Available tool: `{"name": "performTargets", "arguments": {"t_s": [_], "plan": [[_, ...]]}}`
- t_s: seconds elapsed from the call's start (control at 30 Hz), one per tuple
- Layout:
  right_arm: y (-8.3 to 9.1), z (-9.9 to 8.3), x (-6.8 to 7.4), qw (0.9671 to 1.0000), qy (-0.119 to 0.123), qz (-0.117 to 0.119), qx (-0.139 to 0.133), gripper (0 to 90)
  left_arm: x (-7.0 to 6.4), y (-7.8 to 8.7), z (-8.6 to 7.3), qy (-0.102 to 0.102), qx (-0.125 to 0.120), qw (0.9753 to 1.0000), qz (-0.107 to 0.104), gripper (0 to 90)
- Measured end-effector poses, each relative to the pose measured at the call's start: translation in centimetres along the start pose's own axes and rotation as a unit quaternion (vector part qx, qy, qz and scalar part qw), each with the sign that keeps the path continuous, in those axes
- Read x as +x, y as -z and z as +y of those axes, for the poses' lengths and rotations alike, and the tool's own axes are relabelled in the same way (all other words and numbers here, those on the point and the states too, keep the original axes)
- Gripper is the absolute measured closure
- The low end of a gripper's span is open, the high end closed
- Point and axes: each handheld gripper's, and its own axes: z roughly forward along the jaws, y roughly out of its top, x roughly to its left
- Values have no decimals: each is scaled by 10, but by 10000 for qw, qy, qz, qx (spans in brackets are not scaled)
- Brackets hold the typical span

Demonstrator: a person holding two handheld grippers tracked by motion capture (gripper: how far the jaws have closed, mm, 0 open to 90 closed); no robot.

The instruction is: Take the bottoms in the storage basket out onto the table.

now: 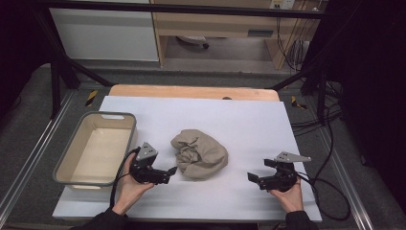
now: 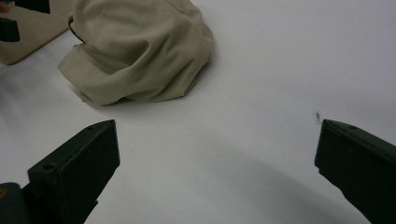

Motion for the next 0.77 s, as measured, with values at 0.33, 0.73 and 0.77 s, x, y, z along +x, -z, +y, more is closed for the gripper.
{"name": "performTargets", "arguments": {"t_s": [0.33,0.73,0.77], "plan": [[0,0,0,10000,-17,-2,4,5,4,7,-13,83,-39,9999,48,55],[0,0,0,10000,-27,12,5,5,10,7,-19,128,-39,9999,38,56],[0,0,0,10000,-8,14,2,5,10,8,-19,131,-48,9999,41,57]]}}
